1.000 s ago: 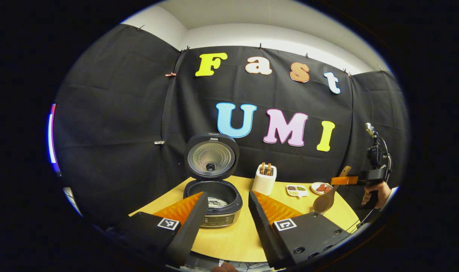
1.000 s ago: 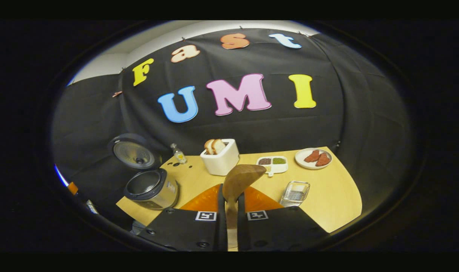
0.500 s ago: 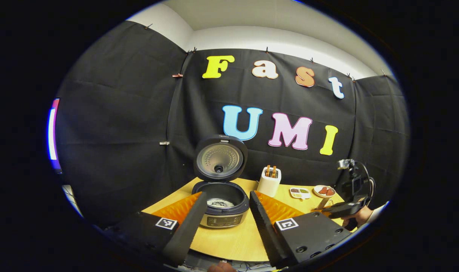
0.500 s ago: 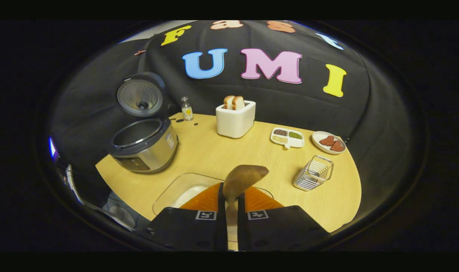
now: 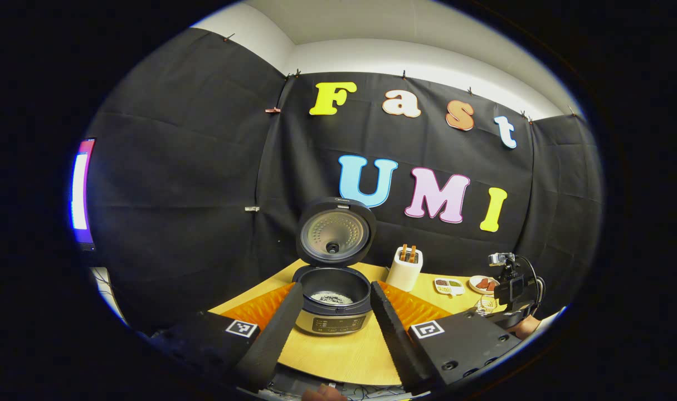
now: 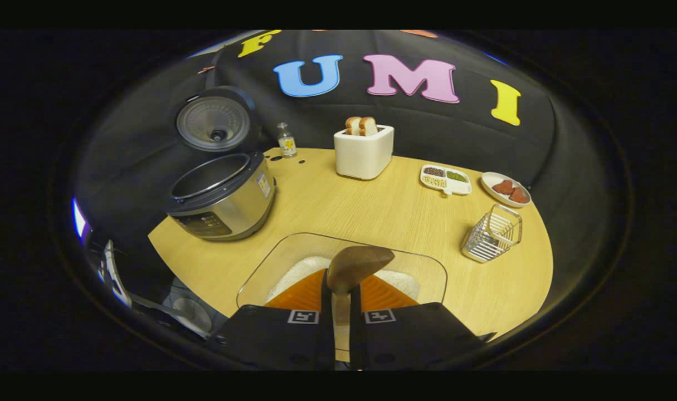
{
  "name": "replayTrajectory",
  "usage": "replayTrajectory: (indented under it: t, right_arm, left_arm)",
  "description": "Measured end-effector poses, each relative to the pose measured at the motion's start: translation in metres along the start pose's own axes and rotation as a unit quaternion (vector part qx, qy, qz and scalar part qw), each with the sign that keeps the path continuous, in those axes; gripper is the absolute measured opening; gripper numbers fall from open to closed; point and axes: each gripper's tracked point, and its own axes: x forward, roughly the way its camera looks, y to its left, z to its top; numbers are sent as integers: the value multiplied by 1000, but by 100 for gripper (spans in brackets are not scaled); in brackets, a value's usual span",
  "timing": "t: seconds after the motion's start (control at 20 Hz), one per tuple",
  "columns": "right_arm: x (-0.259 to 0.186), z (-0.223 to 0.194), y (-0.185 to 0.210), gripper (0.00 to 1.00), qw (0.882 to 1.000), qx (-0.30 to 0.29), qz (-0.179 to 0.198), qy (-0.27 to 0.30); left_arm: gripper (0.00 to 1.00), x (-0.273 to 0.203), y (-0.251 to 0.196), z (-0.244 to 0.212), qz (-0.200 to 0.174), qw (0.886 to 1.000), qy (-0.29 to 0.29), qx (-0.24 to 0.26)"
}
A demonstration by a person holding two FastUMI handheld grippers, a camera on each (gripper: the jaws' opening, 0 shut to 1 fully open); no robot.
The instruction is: Close the left gripper, press the button to open the rice cooker; take a wooden spoon from the chopstick holder with the right hand, scoop a spoonful of rice and pour it into the rice cooker, then put the wooden spoon back into the chopstick holder.
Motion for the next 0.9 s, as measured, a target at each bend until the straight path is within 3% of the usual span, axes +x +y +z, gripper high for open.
replayTrajectory:
  t: [0.25, 0.4, 0.5, 0.55, 0.65, 0.75, 0.85, 0.9]
  right_arm:
    - [0, 7, 8, 15, 996, 81, 19, -1]
    - [-5, 26, 6, 10, 990, 138, 30, -18]
    - [-9, 40, 1, 15, 985, 168, 35, -31]
    - [-11, 46, -2, 10, 983, 175, 36, -37]
    - [-17, 55, -5, 19, 980, 187, 43, -48]
    - [-23, 62, -8, 14, 975, 208, 52, -56]
    - [-33, 68, -11, 19, 972, 220, 60, -63]
    - [-38, 72, -12, 10, 970, 223, 63, -67]
  left_arm:
    - [85, 6, 6, 0, 3, 1000, 2, 1]
    - [85, 8, 7, 4, 1, 1000, 2, 3]
    - [85, 11, 5, 3, -2, 1000, 3, 8]
    - [85, 13, 4, 3, -4, 1000, 3, 9]
    - [85, 15, 0, 5, -8, 1000, 3, 8]
    - [85, 20, -2, 5, -11, 1000, 5, 7]
    - [85, 23, -3, 6, -13, 1000, 6, 5]
    - [85, 24, -3, 7, -13, 1000, 7, 5]
